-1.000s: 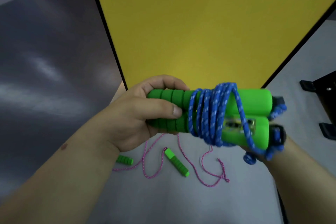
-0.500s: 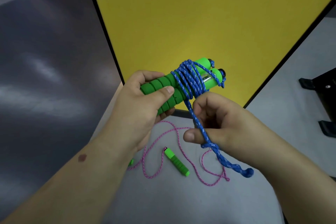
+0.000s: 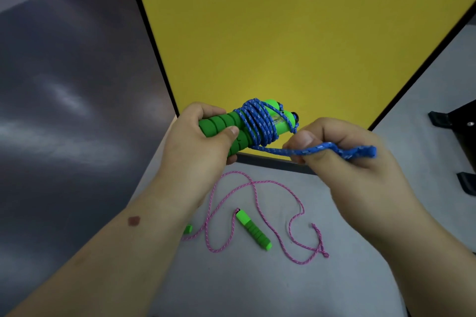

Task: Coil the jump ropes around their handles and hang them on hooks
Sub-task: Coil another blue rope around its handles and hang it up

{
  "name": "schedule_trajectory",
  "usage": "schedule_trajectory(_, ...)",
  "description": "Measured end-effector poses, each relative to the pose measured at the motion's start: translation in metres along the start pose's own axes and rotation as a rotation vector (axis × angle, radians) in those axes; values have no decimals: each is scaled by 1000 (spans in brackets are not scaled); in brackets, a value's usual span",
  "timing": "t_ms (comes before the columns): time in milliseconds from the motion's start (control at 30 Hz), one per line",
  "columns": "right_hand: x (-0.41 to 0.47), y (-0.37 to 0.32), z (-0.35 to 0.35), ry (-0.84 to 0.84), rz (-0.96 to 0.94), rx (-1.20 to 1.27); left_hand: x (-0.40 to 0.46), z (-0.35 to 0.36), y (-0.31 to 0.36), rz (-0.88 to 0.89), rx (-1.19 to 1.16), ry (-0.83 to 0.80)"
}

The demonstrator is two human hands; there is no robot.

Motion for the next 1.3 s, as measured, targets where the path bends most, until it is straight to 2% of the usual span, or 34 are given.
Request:
schedule_trajectory(100,2,-6,-8,-116,-6,113,1,-2,0,118,183,-18)
schedule_trajectory(200,2,-13,-14,-247,-53,157,-1,-1,-2,104,269,-51)
schedule_trajectory(367,1,-17,-17,-227,-32,189,-8,5,3,176,416,-165)
schedule_trajectory(500,1,-12,-14,-283,41,274,-6,3,3,158,414,-149)
schedule_trajectory(667,3,-12,-11,-355,32,240,-5,2,6,154,352,-130)
schedule_trajectory(867,-1,-16,-10,-463,14,162,-3,0,7,201,397,-122)
schedule_trajectory(967,2,-15,-16,-329,-14,64,-8,-1,6,190,460,-217)
schedule_trajectory(1133,8,-5,-23,-227,25,64,-13,4,14,104,512,-516)
schedule_trajectory(1233,13,10,-21,-190,111,78,-8,-1,20,-41,406,-679)
schedule_trajectory(1300,17,18,-20,-178,238,218,-4,-8,25,-137,265,-746)
Point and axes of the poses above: each hand's wrist, its own x-axis towards the middle knuckle, its own z-axis out of the palm, y = z × x, the point moved 1 cm from there along x, towards the middle knuckle, and after that the axes turned 15 degrees about -x, right-handed, at the moved point
